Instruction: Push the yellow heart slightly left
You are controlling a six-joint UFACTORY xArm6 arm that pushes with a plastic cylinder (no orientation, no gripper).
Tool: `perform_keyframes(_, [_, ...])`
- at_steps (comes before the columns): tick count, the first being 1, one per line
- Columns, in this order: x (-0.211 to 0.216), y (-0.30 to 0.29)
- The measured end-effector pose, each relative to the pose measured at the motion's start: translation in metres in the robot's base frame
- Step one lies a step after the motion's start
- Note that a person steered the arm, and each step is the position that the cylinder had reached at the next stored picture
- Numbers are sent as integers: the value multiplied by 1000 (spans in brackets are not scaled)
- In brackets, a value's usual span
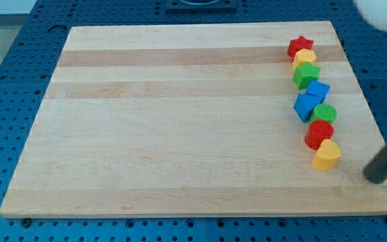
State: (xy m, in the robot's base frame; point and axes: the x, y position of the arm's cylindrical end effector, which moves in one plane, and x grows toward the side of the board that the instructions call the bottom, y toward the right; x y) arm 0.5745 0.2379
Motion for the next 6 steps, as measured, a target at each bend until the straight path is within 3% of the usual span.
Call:
perform_keyframes(2, [-11, -77])
perform_keyframes(4, [-19, -27])
perform_keyframes(5, [-35, -65])
perform_keyframes(6, [-43, -146])
